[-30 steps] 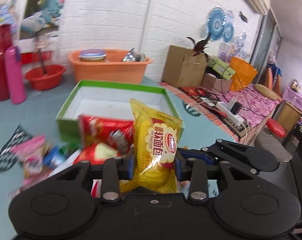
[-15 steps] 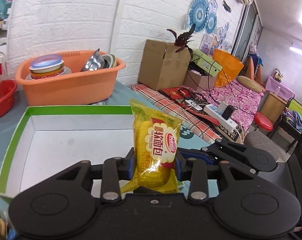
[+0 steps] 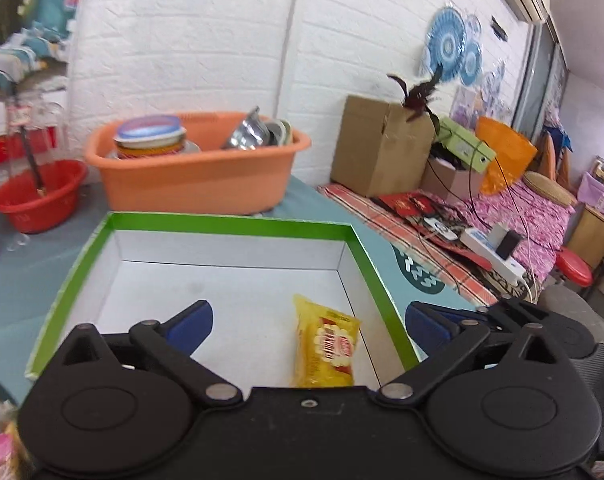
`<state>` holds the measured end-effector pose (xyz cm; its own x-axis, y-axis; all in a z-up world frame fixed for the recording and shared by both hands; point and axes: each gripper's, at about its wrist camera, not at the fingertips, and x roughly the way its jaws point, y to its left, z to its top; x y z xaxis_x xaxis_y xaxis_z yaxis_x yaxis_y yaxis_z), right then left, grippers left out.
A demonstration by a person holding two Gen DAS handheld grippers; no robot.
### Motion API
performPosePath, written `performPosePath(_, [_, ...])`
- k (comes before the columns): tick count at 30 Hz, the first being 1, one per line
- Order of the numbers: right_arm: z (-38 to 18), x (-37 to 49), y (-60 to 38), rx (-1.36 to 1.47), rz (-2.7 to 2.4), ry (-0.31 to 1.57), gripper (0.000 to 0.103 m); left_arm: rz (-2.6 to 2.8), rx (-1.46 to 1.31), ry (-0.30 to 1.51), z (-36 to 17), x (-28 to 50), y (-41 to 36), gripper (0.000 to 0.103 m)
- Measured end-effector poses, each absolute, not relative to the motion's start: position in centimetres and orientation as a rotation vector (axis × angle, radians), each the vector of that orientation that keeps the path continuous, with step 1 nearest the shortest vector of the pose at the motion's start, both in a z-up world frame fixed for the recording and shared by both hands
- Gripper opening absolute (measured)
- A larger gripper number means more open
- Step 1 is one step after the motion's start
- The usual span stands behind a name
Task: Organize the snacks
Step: 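Carry the yellow bread bag into the green box and release it, then grasp the brown cookie pack with the left gripper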
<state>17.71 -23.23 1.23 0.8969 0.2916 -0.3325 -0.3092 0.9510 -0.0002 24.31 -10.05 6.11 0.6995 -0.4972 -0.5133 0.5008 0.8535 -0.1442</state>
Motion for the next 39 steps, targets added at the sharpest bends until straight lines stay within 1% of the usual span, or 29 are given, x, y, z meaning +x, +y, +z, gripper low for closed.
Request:
performPosePath(5, [3.3, 13.4, -23.1, 0.007, 0.347, 0.304, 0.103, -0.464, 0.034, 0.507, 7.9, 18.5, -7.5, 0.103])
performPosePath(9, [3.6, 10.2, -22.4, 0.037, 0.389, 0.316, 0.103, -0.379, 0.024, 0.523, 7.8, 14.0, -4.9, 0.103])
performPosePath(15, [2.0, 6.9, -20.3, 0.053, 0.466, 0.373, 0.103, -0.289, -0.030, 0.578, 5.5, 8.7, -1.2, 0.103])
performPosePath(23, [-0.4, 5.2, -16.7, 0.043, 0.555, 0.488, 0.103, -0.148, -0.097, 0.632, 2.4, 4.0, 4.0, 0.103])
performPosePath(28, [0.1, 4.6, -14.9, 0.017, 0.605, 0.476, 0.103, -0.057, -0.117, 0.637, 1.7, 3.6, 7.6, 0.103])
performPosePath(34, [0.6, 5.1, -12.7, 0.015, 0.647, 0.480, 0.103, -0.056, -0.190, 0.625, 2.0, 5.8, 11.1, 0.103])
performPosePath(39, [0.6, 7.0, -8.8, -0.009, 0.721, 0.509, 0.103, -0.124, -0.301, 0.696, 1.4, 8.1, 13.6, 0.103])
